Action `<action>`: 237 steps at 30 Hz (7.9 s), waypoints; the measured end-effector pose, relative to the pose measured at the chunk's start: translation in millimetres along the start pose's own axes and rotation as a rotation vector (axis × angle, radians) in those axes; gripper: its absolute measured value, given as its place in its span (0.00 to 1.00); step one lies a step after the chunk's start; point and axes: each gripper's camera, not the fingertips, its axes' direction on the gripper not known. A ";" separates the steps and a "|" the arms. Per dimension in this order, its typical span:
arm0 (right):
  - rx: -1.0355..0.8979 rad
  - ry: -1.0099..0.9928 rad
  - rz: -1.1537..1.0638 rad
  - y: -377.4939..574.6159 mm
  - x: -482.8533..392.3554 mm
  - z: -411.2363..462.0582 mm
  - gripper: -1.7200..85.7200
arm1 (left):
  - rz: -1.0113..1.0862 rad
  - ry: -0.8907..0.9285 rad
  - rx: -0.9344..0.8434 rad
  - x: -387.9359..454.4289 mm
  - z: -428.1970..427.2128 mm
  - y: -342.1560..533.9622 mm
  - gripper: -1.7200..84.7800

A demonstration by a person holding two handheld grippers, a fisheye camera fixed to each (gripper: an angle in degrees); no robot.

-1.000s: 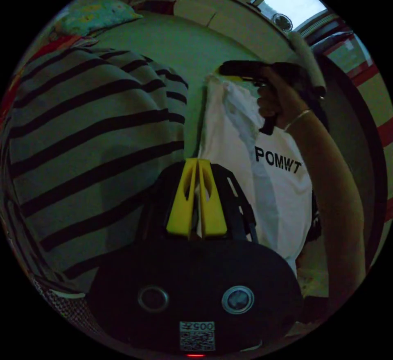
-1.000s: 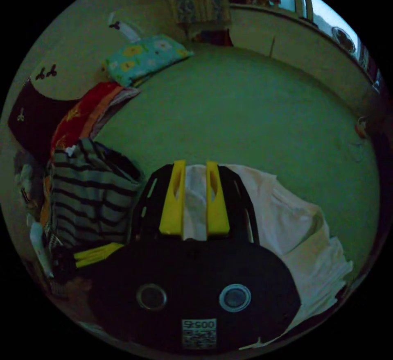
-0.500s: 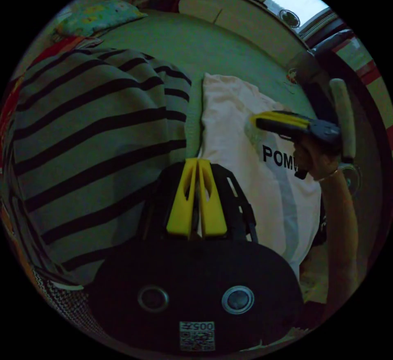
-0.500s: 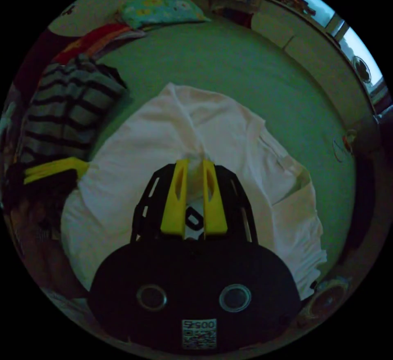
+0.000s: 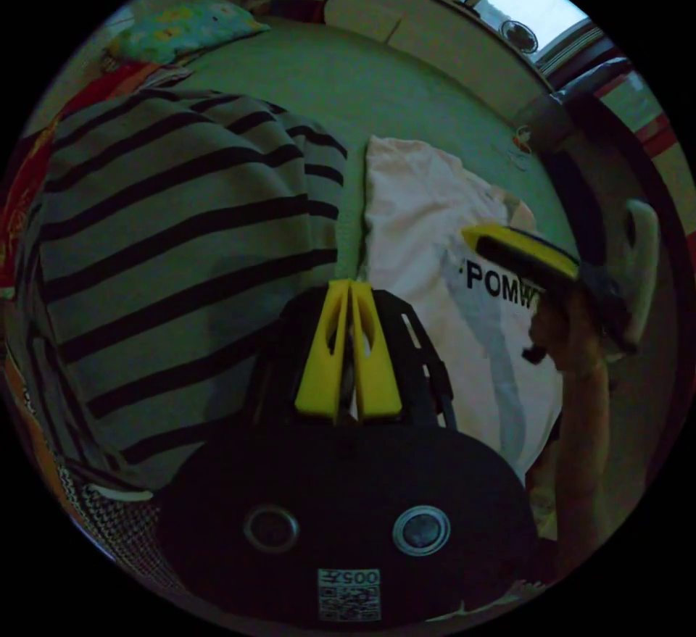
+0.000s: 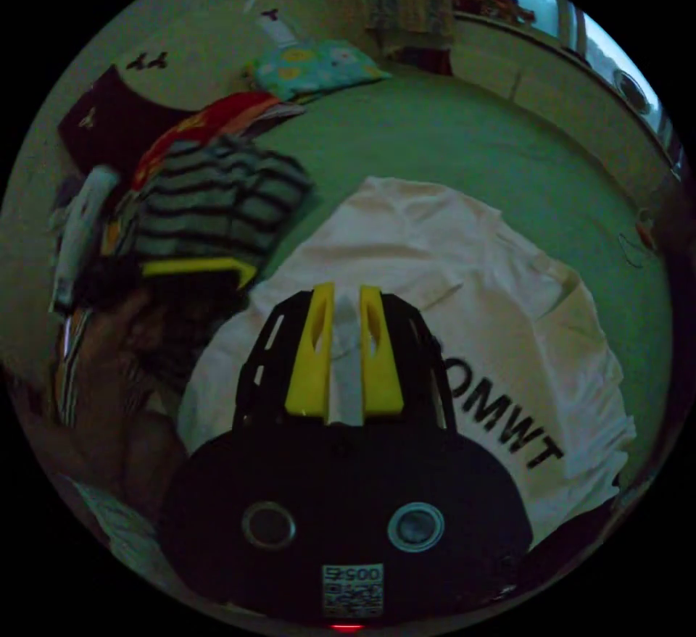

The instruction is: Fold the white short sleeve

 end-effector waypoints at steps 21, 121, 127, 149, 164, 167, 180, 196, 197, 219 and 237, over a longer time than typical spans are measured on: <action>0.107 0.339 0.423 261.9 180.7 -224.9 0.10 | 0.427 0.103 0.092 367.9 -17.9 50.6 0.04; -0.044 0.117 0.753 176.9 578.7 -140.7 0.10 | 0.249 0.158 0.035 700.2 175.6 24.0 0.07; -0.008 0.101 0.633 172.1 543.1 -139.1 0.08 | 0.247 0.088 0.033 693.7 161.1 30.0 0.07; 0.032 0.322 0.507 204.9 396.3 -176.2 0.09 | 0.158 0.162 0.030 641.4 124.7 65.6 0.05; -0.138 0.488 0.337 378.4 185.7 -184.1 0.01 | 0.199 0.150 0.028 605.7 66.4 119.4 0.05; -0.136 0.461 0.389 404.3 173.6 -193.4 0.00 | 0.216 0.175 0.012 597.8 54.8 131.0 0.05; -0.055 0.323 0.550 525.2 42.2 -256.7 0.06 | 0.271 0.091 0.108 530.6 -67.7 221.4 0.08; 0.034 0.152 0.749 618.0 -147.5 -241.7 0.01 | 0.200 -0.105 0.057 378.9 -221.7 419.2 0.01; 0.017 0.178 0.756 630.8 -151.9 -243.7 0.01 | 0.193 -0.128 0.053 372.4 -222.4 423.6 0.02; 0.045 0.308 0.878 887.5 -197.2 -296.0 0.09 | 0.078 -0.239 0.010 184.5 -277.9 609.3 0.16; 0.067 0.162 0.840 961.3 -226.3 -299.5 0.10 | 0.079 -0.165 0.006 99.0 -294.0 653.3 0.13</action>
